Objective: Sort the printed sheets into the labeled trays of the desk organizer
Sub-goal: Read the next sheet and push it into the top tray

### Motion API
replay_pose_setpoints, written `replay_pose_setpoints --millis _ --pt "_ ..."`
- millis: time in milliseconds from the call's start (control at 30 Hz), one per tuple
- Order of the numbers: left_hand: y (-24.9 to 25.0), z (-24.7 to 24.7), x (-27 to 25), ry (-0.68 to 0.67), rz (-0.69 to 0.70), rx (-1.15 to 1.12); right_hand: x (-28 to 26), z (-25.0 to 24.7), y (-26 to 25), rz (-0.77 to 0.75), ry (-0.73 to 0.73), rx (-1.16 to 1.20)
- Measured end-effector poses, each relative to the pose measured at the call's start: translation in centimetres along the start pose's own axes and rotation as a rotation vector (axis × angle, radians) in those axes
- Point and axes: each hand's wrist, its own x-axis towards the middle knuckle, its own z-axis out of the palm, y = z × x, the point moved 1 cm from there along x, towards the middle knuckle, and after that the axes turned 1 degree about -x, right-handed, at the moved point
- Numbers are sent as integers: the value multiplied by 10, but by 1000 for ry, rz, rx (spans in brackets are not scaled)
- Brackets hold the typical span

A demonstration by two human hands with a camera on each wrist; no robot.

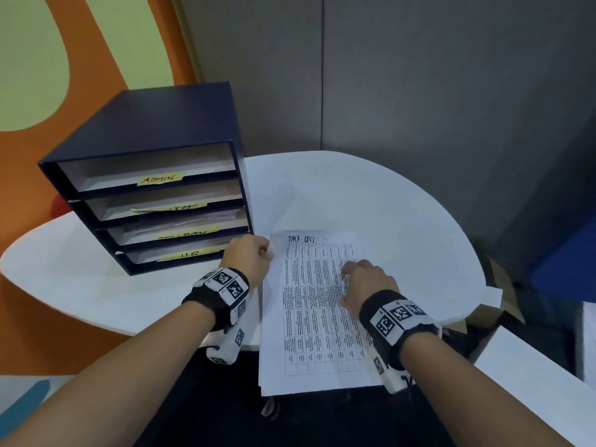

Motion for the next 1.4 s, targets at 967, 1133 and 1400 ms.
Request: replay_pose_setpoints --millis 967,1133,1400 --pt "-9 -9 -3 -76 355 367 3 5 -13 -82 41 -119" --pt "-5 -10 -4 -89 404 508 3 5 -12 -85 43 -130" --pt "-2 -16 3 36 285 304 3 6 -10 -89 53 -112"
